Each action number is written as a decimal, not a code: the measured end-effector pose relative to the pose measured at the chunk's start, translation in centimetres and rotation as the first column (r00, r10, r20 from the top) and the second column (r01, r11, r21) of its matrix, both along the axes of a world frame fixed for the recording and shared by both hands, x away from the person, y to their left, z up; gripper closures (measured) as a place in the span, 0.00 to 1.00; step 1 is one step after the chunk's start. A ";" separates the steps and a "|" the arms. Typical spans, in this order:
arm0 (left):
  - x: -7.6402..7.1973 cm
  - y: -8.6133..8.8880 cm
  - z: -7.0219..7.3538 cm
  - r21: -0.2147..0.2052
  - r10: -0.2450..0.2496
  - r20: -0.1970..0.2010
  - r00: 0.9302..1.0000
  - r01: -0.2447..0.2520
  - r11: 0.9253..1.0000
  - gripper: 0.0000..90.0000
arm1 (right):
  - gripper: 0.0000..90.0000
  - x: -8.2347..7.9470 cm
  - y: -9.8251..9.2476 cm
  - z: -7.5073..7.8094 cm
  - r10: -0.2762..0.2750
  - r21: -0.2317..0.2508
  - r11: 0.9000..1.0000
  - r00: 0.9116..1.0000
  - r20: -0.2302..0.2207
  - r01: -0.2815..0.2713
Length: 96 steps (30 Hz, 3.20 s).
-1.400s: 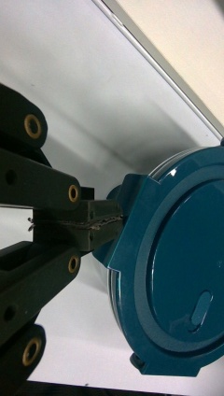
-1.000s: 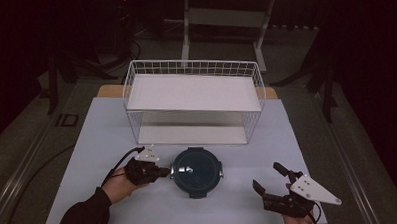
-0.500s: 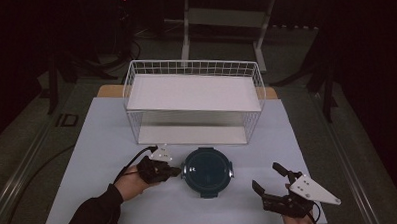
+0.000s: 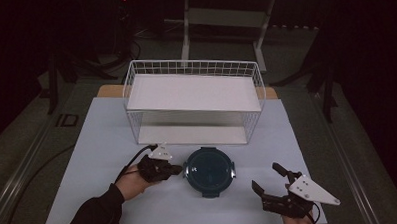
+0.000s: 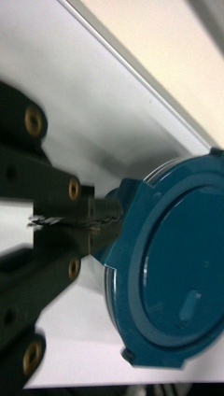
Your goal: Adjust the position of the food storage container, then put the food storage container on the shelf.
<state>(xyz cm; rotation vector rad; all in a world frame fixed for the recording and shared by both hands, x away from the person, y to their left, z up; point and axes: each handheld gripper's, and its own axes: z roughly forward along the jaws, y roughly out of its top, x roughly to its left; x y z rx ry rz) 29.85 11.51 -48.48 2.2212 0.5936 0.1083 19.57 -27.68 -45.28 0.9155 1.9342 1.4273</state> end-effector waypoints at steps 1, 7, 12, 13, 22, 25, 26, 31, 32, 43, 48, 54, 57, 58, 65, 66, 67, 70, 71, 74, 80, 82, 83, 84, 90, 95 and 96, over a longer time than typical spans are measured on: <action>0.0 0.2 0.2 -0.010 0.008 0.000 1.000 -0.008 1.000 0.88 | 0.15 0.0 0.0 0.0 0.000 0.000 1.000 1.000 -0.001 0.000; -0.2 1.5 1.2 -0.113 0.049 -0.058 0.997 -0.056 0.992 0.49 | 0.15 0.0 0.0 0.0 -0.003 -0.002 1.000 1.000 0.002 0.003; -0.9 1.7 2.1 -0.160 0.042 -0.061 0.997 -0.052 0.986 0.08 | 0.14 0.0 0.2 0.0 0.002 0.002 1.000 1.000 0.004 -0.002; -0.9 1.5 2.2 -0.164 0.038 -0.064 0.997 -0.048 0.985 0.08 | 0.14 0.0 0.2 0.0 0.012 0.004 1.000 1.000 -0.001 -0.012; -1.1 0.1 3.6 -0.198 0.135 -0.134 0.982 -0.160 0.967 0.02 | 0.13 0.0 1.5 1.1 0.053 -0.004 0.999 0.998 0.030 -0.053; -0.8 0.0 3.3 -0.221 0.135 -0.200 0.971 -0.178 0.959 0.02 | 0.15 0.1 2.0 1.4 0.090 -0.015 0.996 0.996 0.012 -0.089; -0.7 -0.1 3.1 -0.229 0.130 -0.222 0.966 -0.182 0.956 0.02 | 0.15 0.2 2.2 1.5 0.096 -0.022 0.995 0.995 0.010 -0.096; 0.0 -0.4 1.8 -0.232 0.182 -0.294 0.938 -0.254 0.939 0.02 | 0.16 0.5 2.2 2.1 0.093 -0.019 0.996 0.995 0.022 -0.092; 0.3 -0.4 1.5 -0.225 0.196 -0.308 0.931 -0.272 0.935 0.02 | 0.18 0.6 2.2 2.2 0.087 -0.021 0.996 0.996 0.032 -0.086; 2.1 -1.0 -1.1 -0.180 0.241 -0.448 0.861 -0.351 0.919 0.05 | 0.19 2.4 2.4 2.5 0.100 0.024 0.995 0.986 -0.134 -0.098; 2.6 -1.3 -2.0 -0.171 0.251 -0.500 0.829 -0.379 0.910 0.05 | 0.15 2.7 2.6 2.1 0.127 0.040 0.992 0.981 -0.148 -0.122; 2.8 -1.1 -2.7 -0.153 0.244 -0.612 0.752 -0.415 0.897 0.15 | 0.12 2.9 3.0 1.9 0.106 0.036 0.994 0.972 -0.212 -0.100; 2.9 -0.6 -2.7 -0.165 0.221 -0.657 0.721 -0.423 0.891 0.21 | 0.11 2.8 3.2 1.9 0.103 0.035 0.995 0.972 -0.211 -0.097; 2.9 -0.5 -2.7 -0.174 0.211 -0.670 0.712 -0.427 0.888 0.24 | 0.11 2.8 3.2 1.8 0.103 0.031 0.995 0.971 -0.213 -0.099; 3.1 0.0 -3.2 -0.188 0.170 -0.740 0.651 -0.443 0.877 0.48 | 0.11 2.6 3.6 1.9 0.107 0.012 0.994 0.972 -0.208 -0.106; 3.1 0.0 -3.3 -0.188 0.166 -0.751 0.639 -0.448 0.874 0.51 | 0.11 2.5 3.6 1.9 0.105 0.007 0.994 0.974 -0.200 -0.105; 3.1 0.0 -3.4 -0.186 0.165 -0.751 0.640 -0.445 0.876 0.53 | 0.11 2.5 3.7 1.9 0.107 0.004 0.994 0.974 -0.201 -0.108; 3.2 0.2 -4.1 -0.199 0.134 -0.780 0.612 -0.445 0.873 0.57 | 0.11 2.5 3.7 1.9 0.111 0.007 0.994 0.972 -0.206 -0.112; 3.3 0.2 -4.1 -0.204 0.129 -0.786 0.605 -0.450 0.869 0.58 | 0.11 2.5 3.7 1.9 0.108 0.005 0.994 0.972 -0.208 -0.109; 3.3 0.1 -4.2 -0.206 0.125 -0.785 0.606 -0.447 0.871 0.58 | 0.12 2.5 3.7 1.8 0.110 0.006 0.994 0.971 -0.213 -0.111; 3.4 0.0 -4.3 -0.215 0.110 -0.776 0.621 -0.425 0.879 0.58 | 0.12 2.6 3.7 1.6 0.116 0.008 0.993 0.965 -0.236 -0.117; 3.3 -0.1 -4.0 -0.213 0.110 -0.759 0.642 -0.404 0.890 0.58 | 0.15 2.7 3.6 1.5 0.114 0.015 0.993 0.962 -0.248 -0.113; 3.2 -0.3 -3.7 -0.212 0.114 -0.747 0.655 -0.397 0.893 0.58 | 0.15 2.8 3.6 1.5 0.112 0.019 0.994 0.960 -0.255 -0.111; 3.1 -0.4 -3.5 -0.217 0.110 -0.735 0.669 -0.386 0.897 0.59 | 0.15 2.9 3.5 1.5 0.110 0.021 0.994 0.958 -0.267 -0.109; 2.5 -1.0 -2.3 -0.220 0.103 -0.674 0.731 -0.332 0.917 0.61 | 0.17 4.0 3.3 0.5 0.106 0.057 0.994 0.925 -0.366 -0.091; 2.0 -0.8 -2.2 -0.224 0.091 -0.647 0.757 -0.303 0.926 0.62 | 0.21 5.5 2.6 -1.0 0.151 0.164 0.983 0.855 -0.496 -0.078; 1.8 -0.9 -2.1 -0.224 0.088 -0.640 0.763 -0.296 0.928 0.62 | 0.22 5.8 2.6 -1.3 0.160 0.174 0.981 0.842 -0.514 -0.081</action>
